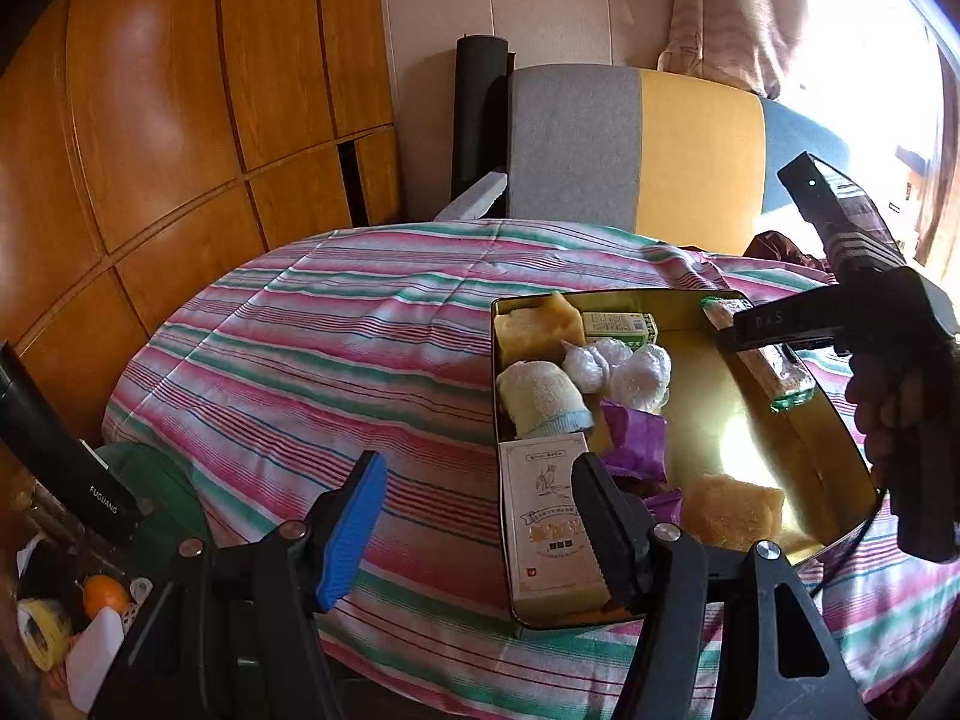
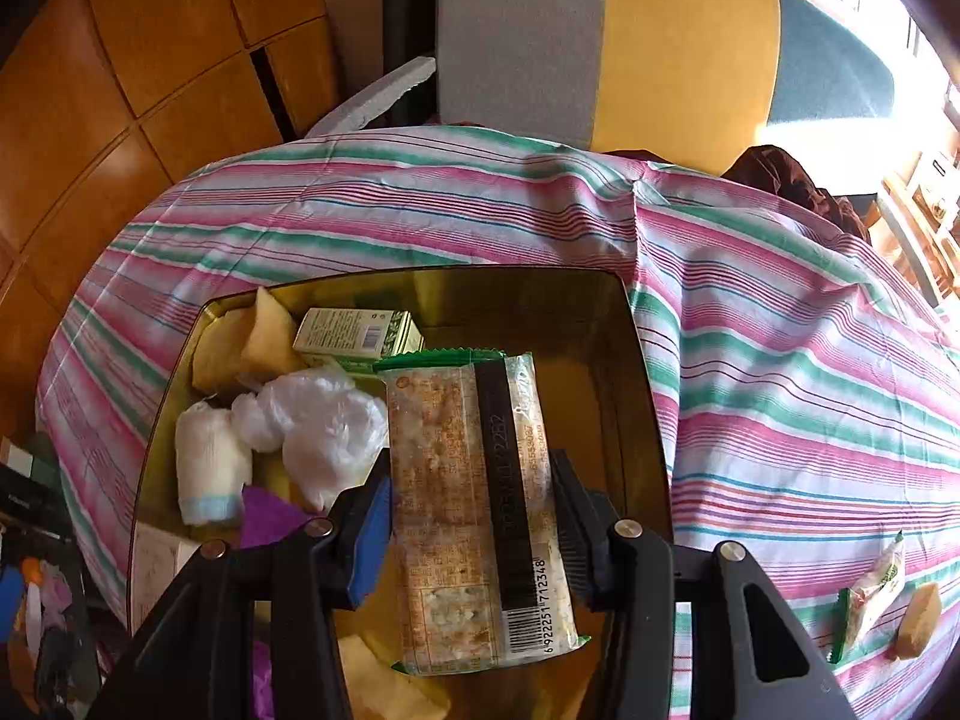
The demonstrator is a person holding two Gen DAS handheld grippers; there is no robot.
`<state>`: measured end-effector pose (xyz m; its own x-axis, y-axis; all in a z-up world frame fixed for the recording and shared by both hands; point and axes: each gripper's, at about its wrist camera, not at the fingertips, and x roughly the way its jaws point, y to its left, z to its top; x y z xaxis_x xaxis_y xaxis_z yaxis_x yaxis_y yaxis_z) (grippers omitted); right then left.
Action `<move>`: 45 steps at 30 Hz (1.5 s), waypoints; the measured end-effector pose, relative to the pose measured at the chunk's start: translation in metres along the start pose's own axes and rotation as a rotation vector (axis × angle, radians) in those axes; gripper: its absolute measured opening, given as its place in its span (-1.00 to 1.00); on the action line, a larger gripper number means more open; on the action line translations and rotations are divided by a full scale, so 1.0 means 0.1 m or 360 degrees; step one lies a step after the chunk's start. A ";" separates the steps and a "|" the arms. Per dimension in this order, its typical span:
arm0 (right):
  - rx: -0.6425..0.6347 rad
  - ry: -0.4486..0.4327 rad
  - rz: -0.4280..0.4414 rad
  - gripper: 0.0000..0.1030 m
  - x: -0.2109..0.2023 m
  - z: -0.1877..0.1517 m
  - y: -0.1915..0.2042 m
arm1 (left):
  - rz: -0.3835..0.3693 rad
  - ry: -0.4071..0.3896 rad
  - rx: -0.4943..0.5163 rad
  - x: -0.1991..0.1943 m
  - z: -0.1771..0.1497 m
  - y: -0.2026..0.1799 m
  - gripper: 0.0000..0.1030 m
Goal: Organize objects
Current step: 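Carry the cracker packet into the gold tray and open the right tool, then move both tools back over the remaining items on the cloth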
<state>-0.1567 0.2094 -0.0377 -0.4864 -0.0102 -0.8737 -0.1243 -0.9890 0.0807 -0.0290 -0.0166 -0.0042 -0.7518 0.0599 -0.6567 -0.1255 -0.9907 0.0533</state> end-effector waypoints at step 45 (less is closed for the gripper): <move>-0.0226 -0.0419 -0.0139 -0.05 -0.94 -0.59 0.38 | 0.0013 0.0037 -0.0051 -0.04 -0.06 -0.02 0.27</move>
<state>-0.0644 0.1638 0.0194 -0.6889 0.0963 -0.7184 -0.0626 -0.9953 -0.0734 -0.0214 -0.0157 -0.0060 -0.7376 0.0492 -0.6735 -0.0983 -0.9945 0.0350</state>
